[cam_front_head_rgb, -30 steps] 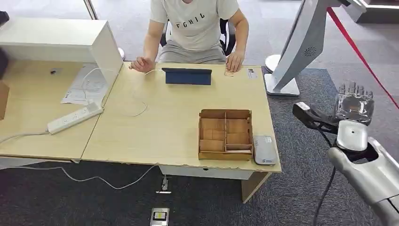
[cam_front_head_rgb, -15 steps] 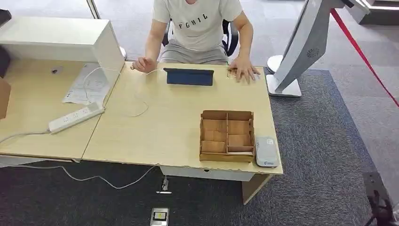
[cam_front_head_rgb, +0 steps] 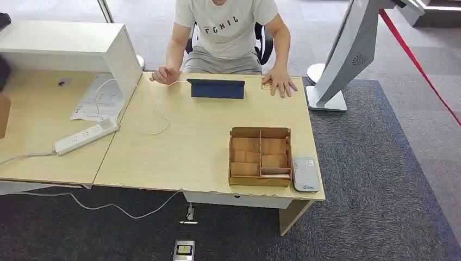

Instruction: Pass the card to the sensor for recognition and then transmit it.

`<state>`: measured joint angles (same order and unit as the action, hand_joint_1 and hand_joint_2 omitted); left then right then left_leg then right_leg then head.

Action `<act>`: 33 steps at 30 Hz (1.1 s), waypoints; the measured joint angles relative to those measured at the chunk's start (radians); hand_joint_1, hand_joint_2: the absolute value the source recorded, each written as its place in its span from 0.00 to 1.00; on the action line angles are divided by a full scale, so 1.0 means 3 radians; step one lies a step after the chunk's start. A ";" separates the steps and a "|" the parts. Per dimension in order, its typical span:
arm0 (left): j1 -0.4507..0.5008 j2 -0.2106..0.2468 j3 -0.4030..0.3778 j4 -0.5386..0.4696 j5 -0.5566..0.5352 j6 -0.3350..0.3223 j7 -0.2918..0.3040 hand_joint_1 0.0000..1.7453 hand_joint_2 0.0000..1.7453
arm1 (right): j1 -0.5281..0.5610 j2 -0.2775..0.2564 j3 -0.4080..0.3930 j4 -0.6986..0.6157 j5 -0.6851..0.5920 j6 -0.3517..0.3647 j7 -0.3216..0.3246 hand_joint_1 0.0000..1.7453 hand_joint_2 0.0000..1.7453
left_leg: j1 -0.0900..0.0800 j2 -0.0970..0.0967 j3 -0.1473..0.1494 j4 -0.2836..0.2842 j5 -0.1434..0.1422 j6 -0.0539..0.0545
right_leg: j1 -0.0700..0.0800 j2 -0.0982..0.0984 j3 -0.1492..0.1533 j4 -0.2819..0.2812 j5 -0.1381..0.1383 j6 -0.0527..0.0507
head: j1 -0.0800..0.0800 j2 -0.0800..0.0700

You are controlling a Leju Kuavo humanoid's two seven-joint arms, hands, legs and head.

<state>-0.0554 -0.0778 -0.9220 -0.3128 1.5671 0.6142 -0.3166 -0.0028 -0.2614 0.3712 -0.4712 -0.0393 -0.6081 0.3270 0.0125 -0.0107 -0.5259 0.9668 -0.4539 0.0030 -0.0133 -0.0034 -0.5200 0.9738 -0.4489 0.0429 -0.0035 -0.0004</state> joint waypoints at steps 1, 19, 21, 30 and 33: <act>-0.0003 0.0001 -0.0006 0.0000 -0.0005 -0.0024 -0.0004 0.00 0.00 | -0.0010 0.0067 0.0015 0.0053 -0.0013 0.0031 -0.0029 0.00 0.00 | 0.0000 0.0001 0.0000 0.0000 0.0000 0.0000 | 0.0000 0.0000 0.0000 0.0000 0.0000 0.0000 | 0.0003 0.0000; -0.0030 0.0020 -0.0121 -0.0008 0.0011 -0.0093 0.0092 0.00 0.00 | -0.0114 0.0547 0.0567 0.0527 0.0322 0.0543 0.0511 0.00 0.00 | -0.0003 0.0004 0.0002 0.0001 0.0000 0.0001 | -0.0006 0.0000 0.0001 0.0000 0.0001 0.0000 | 0.0003 0.0000; -0.0031 0.0022 -0.0129 -0.0009 0.0011 -0.0095 0.0090 0.00 0.00 | -0.0121 0.0555 0.0630 0.0542 0.0357 0.0533 0.0533 0.00 0.00 | -0.0003 0.0003 0.0002 0.0001 0.0000 0.0001 | -0.0006 0.0000 0.0001 0.0000 0.0001 0.0000 | 0.0003 0.0001; -0.0045 0.0034 -0.0201 -0.0022 0.0002 -0.0160 0.0048 0.00 0.00 | -0.0135 0.0564 0.0830 0.0575 0.0350 0.0591 0.0575 0.00 0.00 | -0.0005 0.0004 0.0002 0.0001 0.0000 0.0001 | -0.0006 0.0000 0.0002 0.0000 0.0001 0.0000 | 0.0004 0.0000; -0.0047 0.0037 -0.0216 -0.0025 -0.0004 -0.0202 0.0052 0.00 0.00 | -0.0140 0.0566 0.0864 0.0586 0.0327 0.0607 0.0589 0.00 0.00 | -0.0006 0.0004 0.0002 0.0001 0.0000 0.0001 | -0.0006 0.0000 0.0002 0.0000 0.0001 0.0000 | 0.0003 0.0000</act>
<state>-0.0696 -0.0668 -0.9869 -0.3204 1.5660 0.5535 -0.3010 -0.0447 -0.0916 0.6302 -0.2953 0.0587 -0.4261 0.5036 0.0109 -0.0095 -0.5253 0.9670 -0.4539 0.0032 -0.0151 -0.0032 -0.5194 0.9736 -0.4486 0.0429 -0.0027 -0.0004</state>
